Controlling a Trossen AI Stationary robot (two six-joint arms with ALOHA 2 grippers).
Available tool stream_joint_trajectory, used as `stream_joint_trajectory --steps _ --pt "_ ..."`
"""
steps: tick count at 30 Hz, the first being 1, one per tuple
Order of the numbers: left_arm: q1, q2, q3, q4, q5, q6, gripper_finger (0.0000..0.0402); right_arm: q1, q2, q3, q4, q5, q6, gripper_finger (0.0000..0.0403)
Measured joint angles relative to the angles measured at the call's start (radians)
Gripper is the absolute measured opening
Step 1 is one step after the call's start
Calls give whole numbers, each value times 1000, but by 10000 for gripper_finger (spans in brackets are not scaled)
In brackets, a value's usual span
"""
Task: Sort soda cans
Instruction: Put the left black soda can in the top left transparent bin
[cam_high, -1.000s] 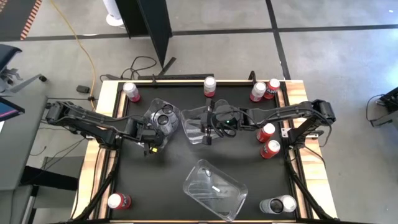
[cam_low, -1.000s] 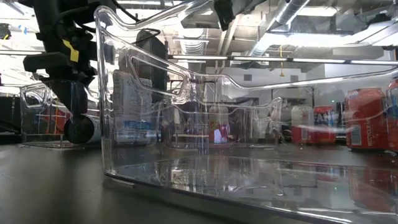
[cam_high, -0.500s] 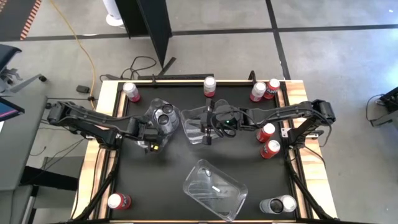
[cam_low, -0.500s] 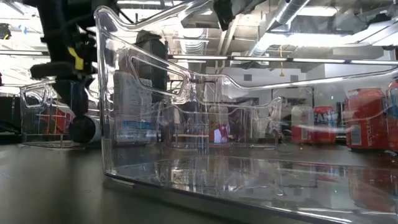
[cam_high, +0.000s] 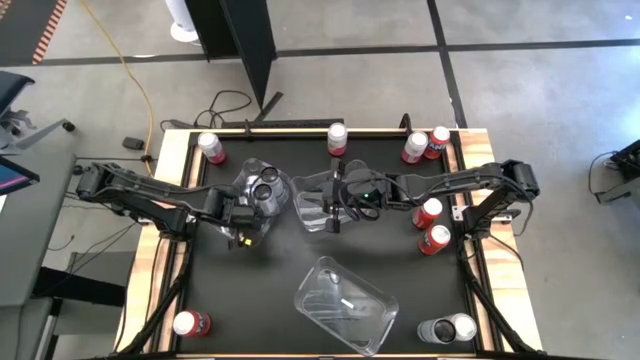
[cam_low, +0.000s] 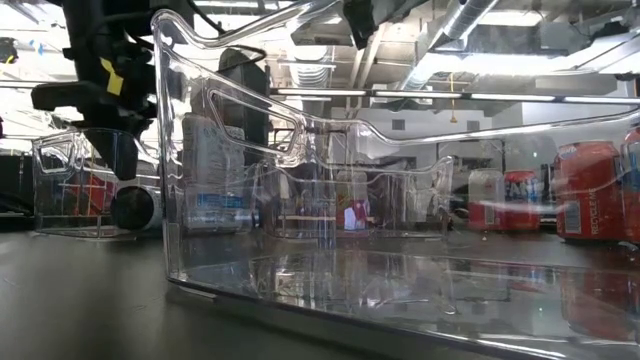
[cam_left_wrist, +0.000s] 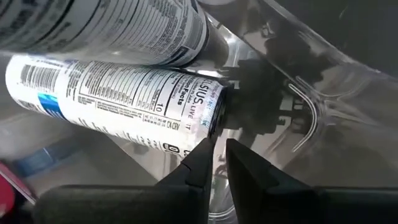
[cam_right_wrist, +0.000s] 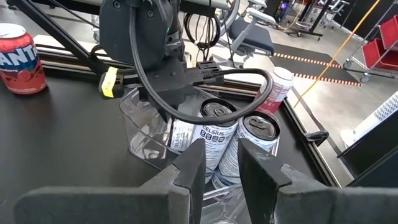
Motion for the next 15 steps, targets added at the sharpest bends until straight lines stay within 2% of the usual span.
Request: stream_joint_trajectory --steps 3,11,15 --pt "2 0 0 2 -15 41 68 0 0 0 0 0 0 113" --pt "4 -1 -2 0 -47 78 162 0 0 0 0 0 -8 113" --pt "19 -1 -2 0 -51 92 186 0 0 0 0 0 -11 113"
